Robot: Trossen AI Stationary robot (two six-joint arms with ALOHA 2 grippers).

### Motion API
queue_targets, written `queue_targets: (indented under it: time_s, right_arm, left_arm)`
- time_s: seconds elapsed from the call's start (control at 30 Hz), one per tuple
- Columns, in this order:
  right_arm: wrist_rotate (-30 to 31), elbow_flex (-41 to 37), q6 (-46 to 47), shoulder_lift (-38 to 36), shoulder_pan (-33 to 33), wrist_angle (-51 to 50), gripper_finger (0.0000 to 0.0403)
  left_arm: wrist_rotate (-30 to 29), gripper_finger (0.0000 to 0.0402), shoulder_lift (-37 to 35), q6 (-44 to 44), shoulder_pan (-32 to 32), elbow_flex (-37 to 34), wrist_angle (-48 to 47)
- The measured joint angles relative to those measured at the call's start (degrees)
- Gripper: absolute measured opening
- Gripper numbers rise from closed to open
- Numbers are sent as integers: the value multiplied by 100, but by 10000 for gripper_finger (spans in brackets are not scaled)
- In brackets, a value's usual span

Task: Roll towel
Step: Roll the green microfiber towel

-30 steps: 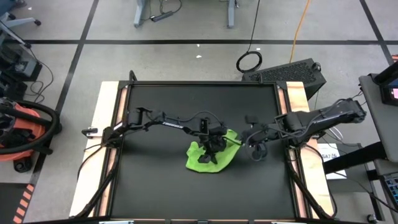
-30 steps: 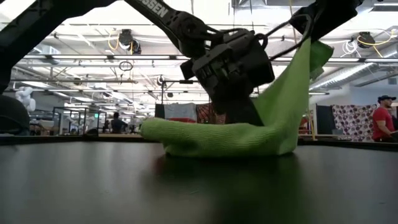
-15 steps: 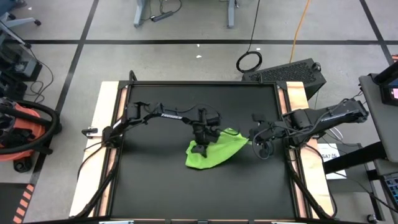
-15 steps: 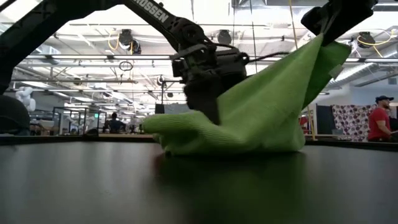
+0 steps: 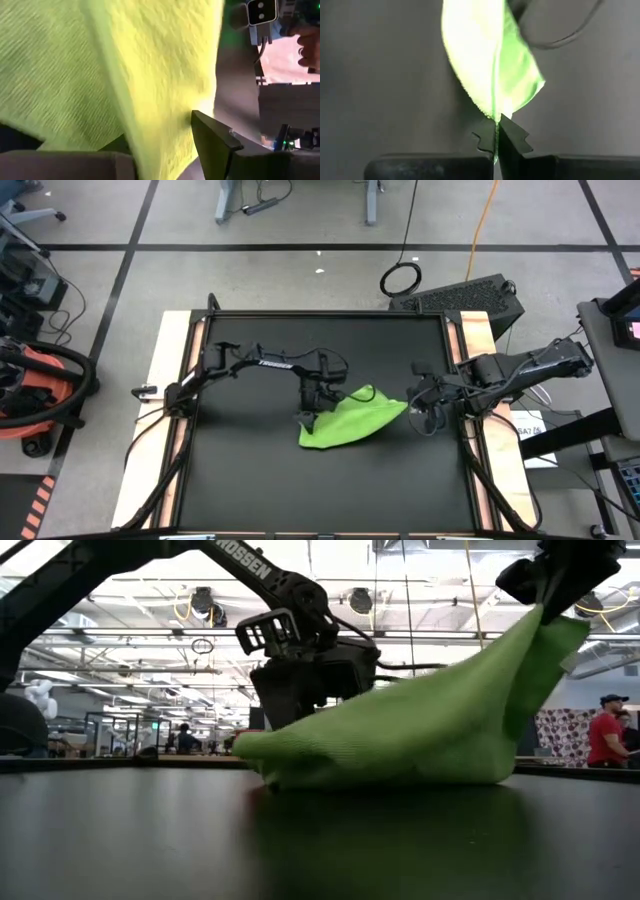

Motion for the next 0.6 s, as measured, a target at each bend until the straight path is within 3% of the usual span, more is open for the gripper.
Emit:
queue_targets:
  time_s: [0.47, 0.6]
  right_arm:
    - [-151, 0, -80, 24, 2, 35, 0]
    - [-151, 0, -80, 24, 2, 35, 0]
  left_arm:
    - [1, 127, -45, -58, 147, 299, -37]
    - [-236, 106, -45, -27, 151, 306, -38]
